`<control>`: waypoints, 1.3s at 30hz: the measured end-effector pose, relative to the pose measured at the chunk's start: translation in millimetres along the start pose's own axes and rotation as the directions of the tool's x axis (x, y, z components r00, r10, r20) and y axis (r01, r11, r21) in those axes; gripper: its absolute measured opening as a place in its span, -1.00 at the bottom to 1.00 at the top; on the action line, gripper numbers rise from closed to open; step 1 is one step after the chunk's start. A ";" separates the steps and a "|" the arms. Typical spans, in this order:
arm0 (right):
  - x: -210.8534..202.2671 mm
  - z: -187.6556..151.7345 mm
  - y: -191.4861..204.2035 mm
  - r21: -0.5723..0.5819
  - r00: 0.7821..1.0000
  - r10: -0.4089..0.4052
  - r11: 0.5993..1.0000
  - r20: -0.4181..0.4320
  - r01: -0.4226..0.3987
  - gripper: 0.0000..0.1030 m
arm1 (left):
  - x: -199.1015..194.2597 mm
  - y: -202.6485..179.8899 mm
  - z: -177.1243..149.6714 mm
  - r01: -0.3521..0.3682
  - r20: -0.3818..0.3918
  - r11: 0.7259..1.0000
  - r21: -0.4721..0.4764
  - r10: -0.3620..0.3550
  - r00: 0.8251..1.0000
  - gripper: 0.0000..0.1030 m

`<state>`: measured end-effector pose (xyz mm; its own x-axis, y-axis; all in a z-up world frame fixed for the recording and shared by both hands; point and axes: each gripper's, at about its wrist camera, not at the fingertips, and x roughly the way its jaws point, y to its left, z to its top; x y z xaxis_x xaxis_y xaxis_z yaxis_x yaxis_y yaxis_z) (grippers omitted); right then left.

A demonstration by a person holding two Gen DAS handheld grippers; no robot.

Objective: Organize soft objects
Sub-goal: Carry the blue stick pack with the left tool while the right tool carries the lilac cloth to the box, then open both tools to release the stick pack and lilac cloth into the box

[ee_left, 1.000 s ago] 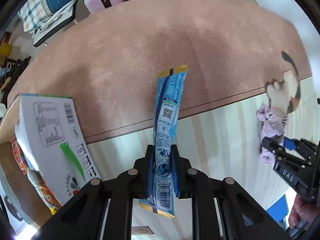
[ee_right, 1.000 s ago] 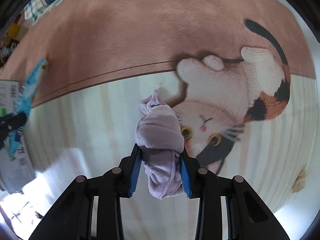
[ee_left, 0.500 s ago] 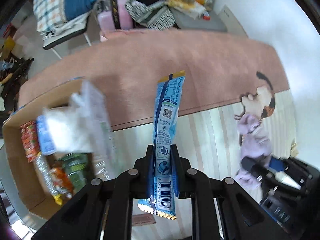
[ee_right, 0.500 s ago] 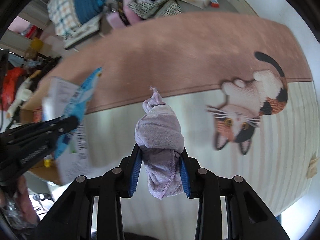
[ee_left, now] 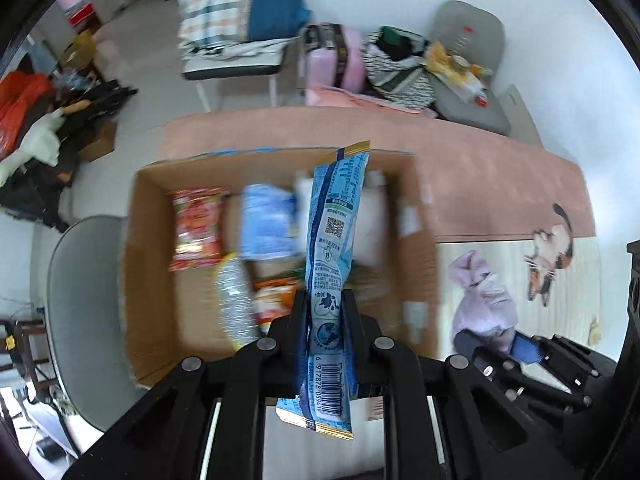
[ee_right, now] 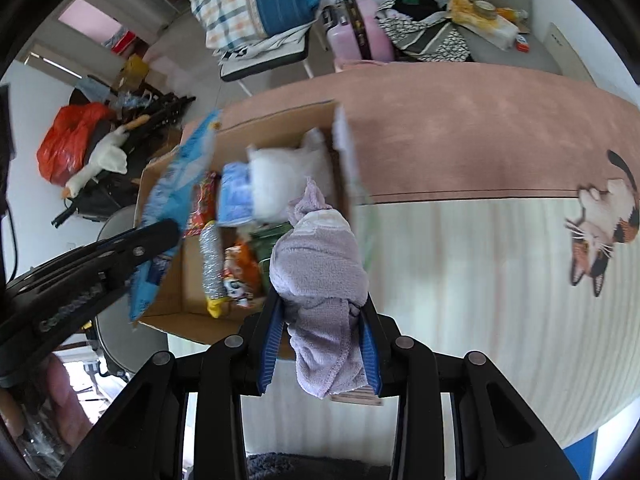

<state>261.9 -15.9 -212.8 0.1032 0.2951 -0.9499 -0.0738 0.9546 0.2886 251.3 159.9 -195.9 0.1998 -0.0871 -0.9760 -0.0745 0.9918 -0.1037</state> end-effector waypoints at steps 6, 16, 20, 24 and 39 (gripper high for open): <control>39.1 -1.9 29.0 0.014 0.998 -0.046 0.999 -0.034 0.047 -0.28 | 22.5 63.1 -11.1 -0.015 -0.036 0.997 -0.080 0.012 0.999 -0.75; 98.6 8.8 32.1 0.051 0.986 -0.146 0.987 -0.083 0.151 -0.28 | 89.5 108.1 -18.8 -0.038 -0.149 0.988 -0.147 0.016 0.989 -0.75; 114.9 10.0 31.5 0.051 0.978 -0.181 0.981 -0.101 0.187 -0.28 | 107.1 113.4 -21.0 -0.063 -0.181 0.988 -0.143 0.036 0.983 -0.75; 129.9 12.6 30.4 0.040 0.969 -0.215 0.974 -0.118 0.221 -0.28 | 116.7 117.4 -22.6 -0.079 -0.199 0.987 -0.142 0.050 0.979 -0.68; 140.2 11.6 41.1 0.002 0.964 -0.216 0.976 -0.155 0.219 0.38 | 87.6 113.9 -26.5 -0.105 -0.169 0.986 -0.130 0.082 0.982 0.37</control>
<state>284.8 65.2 -332.7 -0.0383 0.0721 -0.9967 -0.0478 0.9961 0.0739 234.4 262.8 -298.3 0.0246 -0.0196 -0.9995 -0.2210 0.9750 -0.0246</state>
